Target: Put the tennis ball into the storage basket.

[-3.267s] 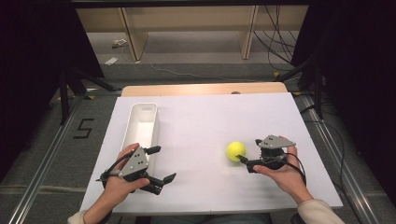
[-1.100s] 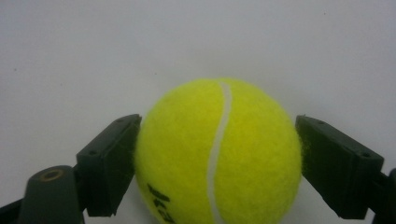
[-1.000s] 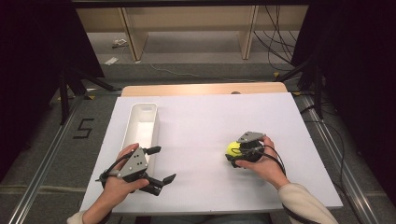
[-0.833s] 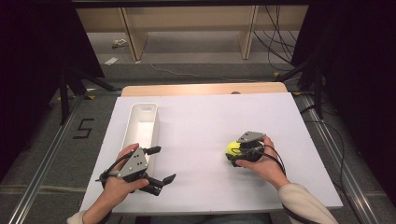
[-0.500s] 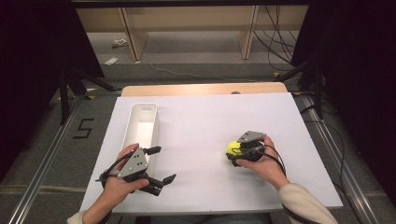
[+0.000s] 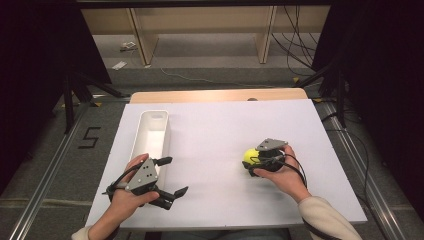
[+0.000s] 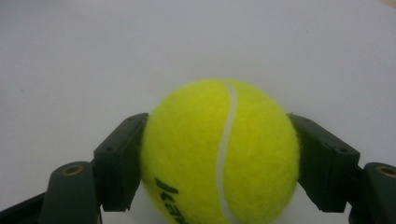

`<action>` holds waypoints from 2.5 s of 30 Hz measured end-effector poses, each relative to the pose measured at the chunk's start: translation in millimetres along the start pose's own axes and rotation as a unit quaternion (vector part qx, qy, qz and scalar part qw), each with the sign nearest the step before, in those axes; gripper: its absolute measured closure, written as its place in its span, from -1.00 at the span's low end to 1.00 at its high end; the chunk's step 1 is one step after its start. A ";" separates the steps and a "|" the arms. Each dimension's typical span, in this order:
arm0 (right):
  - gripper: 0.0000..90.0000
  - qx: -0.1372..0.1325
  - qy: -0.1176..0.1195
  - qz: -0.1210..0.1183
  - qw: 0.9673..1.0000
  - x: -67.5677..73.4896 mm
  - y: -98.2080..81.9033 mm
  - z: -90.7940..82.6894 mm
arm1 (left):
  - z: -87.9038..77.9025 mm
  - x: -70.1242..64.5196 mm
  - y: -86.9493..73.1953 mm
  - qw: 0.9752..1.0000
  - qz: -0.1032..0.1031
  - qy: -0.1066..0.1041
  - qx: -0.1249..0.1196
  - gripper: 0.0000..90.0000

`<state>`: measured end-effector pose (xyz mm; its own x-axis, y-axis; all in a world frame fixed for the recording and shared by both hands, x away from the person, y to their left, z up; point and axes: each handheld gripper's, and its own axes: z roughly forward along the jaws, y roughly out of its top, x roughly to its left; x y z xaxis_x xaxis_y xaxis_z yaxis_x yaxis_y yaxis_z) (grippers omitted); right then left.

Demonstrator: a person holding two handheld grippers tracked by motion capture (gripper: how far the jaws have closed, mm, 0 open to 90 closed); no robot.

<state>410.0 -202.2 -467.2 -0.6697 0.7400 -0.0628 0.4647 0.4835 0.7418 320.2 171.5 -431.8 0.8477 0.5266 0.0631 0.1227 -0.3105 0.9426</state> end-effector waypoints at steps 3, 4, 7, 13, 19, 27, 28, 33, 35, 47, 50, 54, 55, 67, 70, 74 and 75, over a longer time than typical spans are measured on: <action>-0.42 -0.003 0.002 0.003 1.000 -0.5 1.1 -1.6 | 0.0 0.0 0.0 1.000 0.000 0.000 0.000 -1.00; -0.42 -0.003 0.002 0.005 1.000 -0.3 1.6 -2.2 | 0.1 -0.1 0.0 1.000 0.000 0.000 0.000 -1.00; -0.42 -0.009 0.002 0.004 1.000 -0.4 2.2 -2.6 | 0.1 0.0 -0.1 1.000 0.000 0.000 0.000 -1.00; -0.42 -0.012 0.004 0.011 1.000 -0.4 3.3 -4.3 | 0.1 0.0 -0.1 1.000 0.000 0.000 0.001 -1.00; -0.42 -0.021 0.005 0.007 1.000 0.1 5.2 -5.5 | 0.0 0.2 -0.1 1.000 0.000 0.000 0.000 -1.00; -0.42 -0.027 0.008 0.007 1.000 2.4 7.3 -7.0 | -0.2 0.1 -0.1 1.000 0.000 -0.001 0.001 -1.00; -0.42 -0.027 0.008 0.008 1.000 2.6 7.6 -7.2 | -0.2 0.1 -0.2 1.000 0.000 -0.001 0.001 -1.00; -0.42 -0.033 0.007 0.007 0.999 3.2 9.3 -8.3 | -0.3 0.2 -0.2 1.000 0.000 0.000 0.001 -1.00; -0.42 -0.034 0.009 0.008 0.999 3.8 10.3 -9.1 | -0.3 0.2 -0.2 1.000 0.000 0.000 0.001 -1.00; -0.42 -0.044 0.013 0.016 0.999 5.0 13.6 -11.1 | -0.7 0.4 -0.3 1.000 0.001 0.000 0.001 -1.00; -0.42 -0.046 0.014 0.019 0.999 6.1 14.4 -11.3 | -0.7 0.3 -0.3 1.000 0.001 -0.001 0.001 -1.00; -0.42 -0.048 0.014 0.019 0.999 6.2 15.2 -11.5 | -0.7 0.3 -0.3 1.000 0.001 -0.001 0.001 -1.00; -0.42 -0.049 0.014 0.018 0.999 6.4 15.5 -11.5 | -0.6 0.3 -0.2 1.000 0.001 -0.001 0.001 -1.00; -0.42 -0.055 0.017 0.025 0.998 7.3 17.8 -11.1 | -0.7 0.2 -0.2 1.000 0.001 -0.001 0.001 -1.00; -0.42 -0.056 0.018 0.027 0.998 7.6 18.7 -11.0 | -0.6 0.2 -0.3 1.000 0.001 -0.001 0.001 -1.00; -0.42 -0.059 0.018 0.027 0.998 7.6 19.9 -10.5 | -0.7 0.1 -0.3 1.000 0.001 -0.001 0.001 -1.00; -0.42 -0.060 0.018 0.027 0.998 7.7 20.1 -10.3 | -0.7 0.1 -0.2 1.000 0.001 -0.001 0.001 -1.00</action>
<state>408.2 -191.6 -445.9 -0.6672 0.7448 0.0010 0.4293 0.3835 0.8177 319.9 172.2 -431.7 0.8491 0.5242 0.0651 0.1215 -0.3137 0.9417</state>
